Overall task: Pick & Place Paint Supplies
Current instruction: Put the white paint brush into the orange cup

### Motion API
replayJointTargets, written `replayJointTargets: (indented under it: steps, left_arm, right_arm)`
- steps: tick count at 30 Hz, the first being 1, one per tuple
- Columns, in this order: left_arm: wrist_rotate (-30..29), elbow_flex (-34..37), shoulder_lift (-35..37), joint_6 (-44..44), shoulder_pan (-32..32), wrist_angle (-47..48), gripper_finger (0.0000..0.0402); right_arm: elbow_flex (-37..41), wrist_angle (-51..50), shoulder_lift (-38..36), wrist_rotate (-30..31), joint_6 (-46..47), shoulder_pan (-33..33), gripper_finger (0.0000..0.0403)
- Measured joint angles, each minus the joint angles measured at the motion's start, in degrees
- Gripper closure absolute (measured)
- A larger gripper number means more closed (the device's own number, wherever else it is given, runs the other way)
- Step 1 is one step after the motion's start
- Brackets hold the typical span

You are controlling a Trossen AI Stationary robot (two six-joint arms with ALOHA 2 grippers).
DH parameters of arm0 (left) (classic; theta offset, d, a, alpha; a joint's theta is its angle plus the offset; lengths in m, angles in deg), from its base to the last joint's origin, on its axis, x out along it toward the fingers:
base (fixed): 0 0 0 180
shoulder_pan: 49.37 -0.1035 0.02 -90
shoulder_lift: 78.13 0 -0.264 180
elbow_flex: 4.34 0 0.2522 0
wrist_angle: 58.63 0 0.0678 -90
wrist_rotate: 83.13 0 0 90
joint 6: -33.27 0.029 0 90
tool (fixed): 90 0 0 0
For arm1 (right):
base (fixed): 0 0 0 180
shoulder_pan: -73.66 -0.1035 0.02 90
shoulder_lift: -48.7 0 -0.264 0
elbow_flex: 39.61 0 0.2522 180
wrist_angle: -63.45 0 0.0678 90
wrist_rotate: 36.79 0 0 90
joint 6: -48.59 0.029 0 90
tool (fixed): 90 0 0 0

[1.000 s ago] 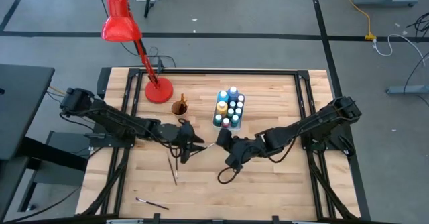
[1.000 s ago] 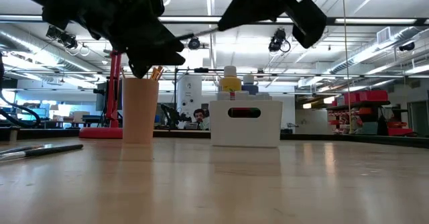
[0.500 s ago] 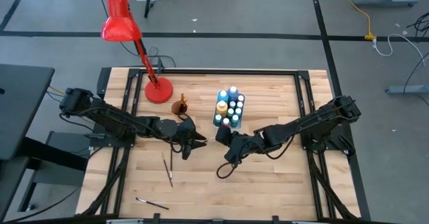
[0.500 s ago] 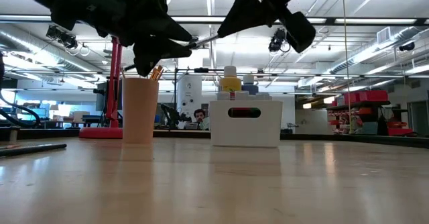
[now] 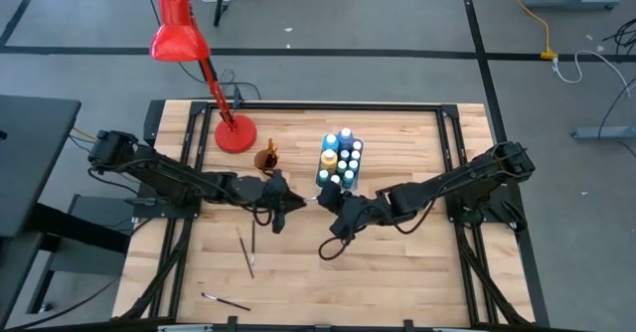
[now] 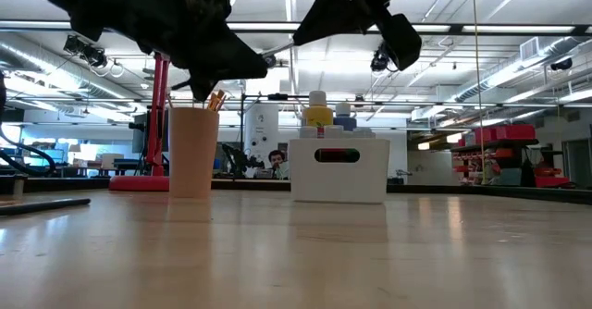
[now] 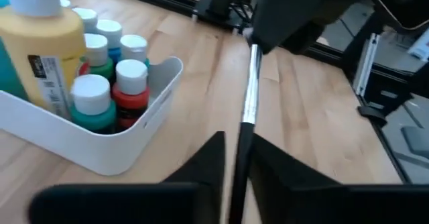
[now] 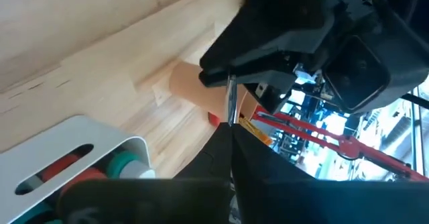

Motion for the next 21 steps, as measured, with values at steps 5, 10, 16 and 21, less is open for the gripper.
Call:
replayJointTargets:
  steps: [5, 10, 16, 21]
  left_arm:
    - [0.39, 0.0, -0.01, 0.04, 0.04, 0.33, 0.0383]
    - [-1.46, 0.0, -0.02, 0.02, 0.0, 0.39, 0.0375]
    - [-4.74, 0.0, 0.1, 2.53, 0.38, 0.33, 0.0383]
    - [-11.61, 0.04, 3.35, 6.4, 1.38, 0.44, 0.0383]
  right_arm:
    - [0.0, 0.45, 0.0, -0.45, 0.18, 0.0, 0.0379]
    - [0.0, 2.25, 0.0, -0.43, 6.48, -0.02, 0.0353]
    - [0.0, 3.4, 0.0, 7.29, 24.98, -0.18, 0.0333]
    - [0.0, 2.69, -0.15, 14.03, 38.05, -0.44, 0.0342]
